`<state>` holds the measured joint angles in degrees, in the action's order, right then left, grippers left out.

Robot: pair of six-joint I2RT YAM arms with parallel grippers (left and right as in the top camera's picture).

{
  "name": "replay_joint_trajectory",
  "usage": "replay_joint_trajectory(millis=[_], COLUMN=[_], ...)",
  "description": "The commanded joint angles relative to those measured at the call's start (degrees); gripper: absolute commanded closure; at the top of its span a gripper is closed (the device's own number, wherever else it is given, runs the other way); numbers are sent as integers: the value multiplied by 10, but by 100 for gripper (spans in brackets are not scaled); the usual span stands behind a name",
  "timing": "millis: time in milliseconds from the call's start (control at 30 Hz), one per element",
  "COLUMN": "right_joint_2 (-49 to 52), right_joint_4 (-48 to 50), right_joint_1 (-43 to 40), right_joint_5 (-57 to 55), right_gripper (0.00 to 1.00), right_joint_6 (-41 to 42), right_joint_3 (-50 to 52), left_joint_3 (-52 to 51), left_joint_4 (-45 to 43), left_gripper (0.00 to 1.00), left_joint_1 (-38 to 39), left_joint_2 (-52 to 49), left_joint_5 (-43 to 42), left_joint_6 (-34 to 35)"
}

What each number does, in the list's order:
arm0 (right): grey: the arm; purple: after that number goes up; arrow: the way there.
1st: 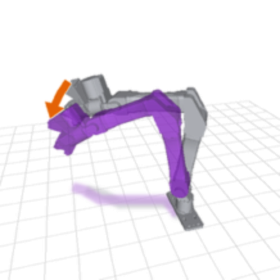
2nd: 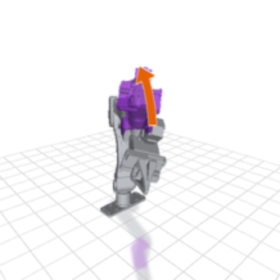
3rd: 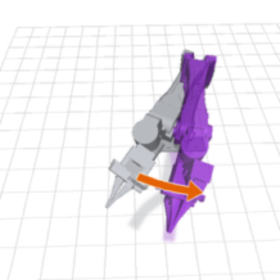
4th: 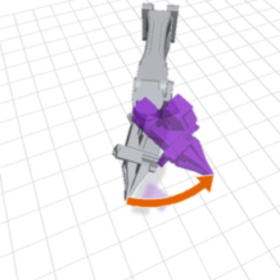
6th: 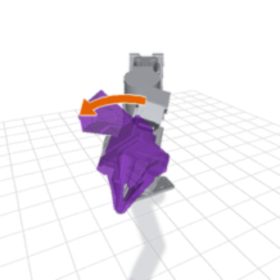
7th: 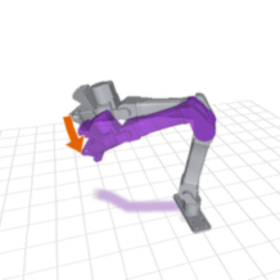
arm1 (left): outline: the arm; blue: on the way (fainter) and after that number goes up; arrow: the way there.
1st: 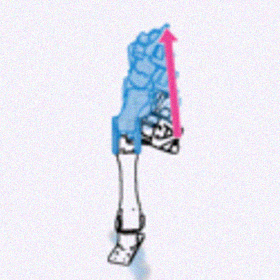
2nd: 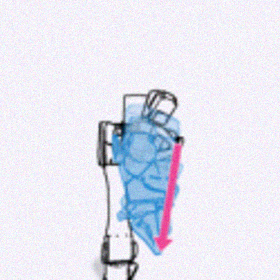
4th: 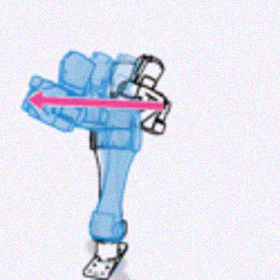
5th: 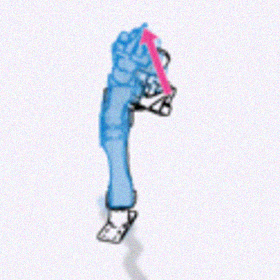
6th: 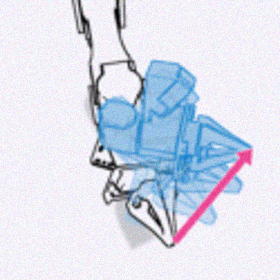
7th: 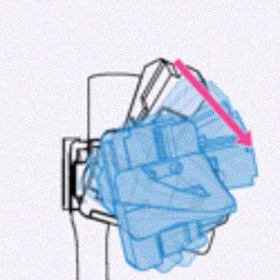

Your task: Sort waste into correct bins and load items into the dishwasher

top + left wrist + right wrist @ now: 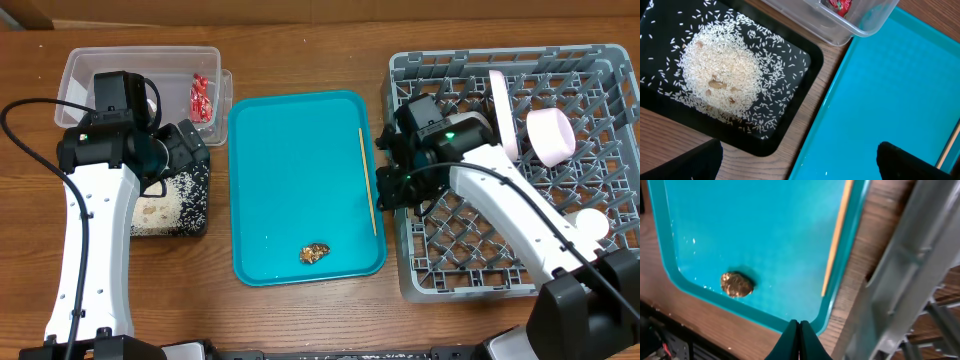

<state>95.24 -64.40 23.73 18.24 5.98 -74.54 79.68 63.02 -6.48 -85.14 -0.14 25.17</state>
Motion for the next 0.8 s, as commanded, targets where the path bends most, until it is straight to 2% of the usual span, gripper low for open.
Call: replay_joint_trajectory(millis=[0,400,767], right_joint_2=[-14,-14,-14], right_joint_4=[-7,-19,-30], right_joint_1=[2,2,2], right_joint_5=[7,6,-71], right_gripper=[96,96,96], right_joint_6=[2,2,77], right_joint_3=[-13,17,19], left_joint_3=[12,12,12], left_joint_4=[0,0,0], left_gripper=[0,0,0], left_joint_1=[-1,-1,-1], left_joint_2=[10,10,10], left_joint_5=[7,7,7], left_joint_6=[6,6,6])
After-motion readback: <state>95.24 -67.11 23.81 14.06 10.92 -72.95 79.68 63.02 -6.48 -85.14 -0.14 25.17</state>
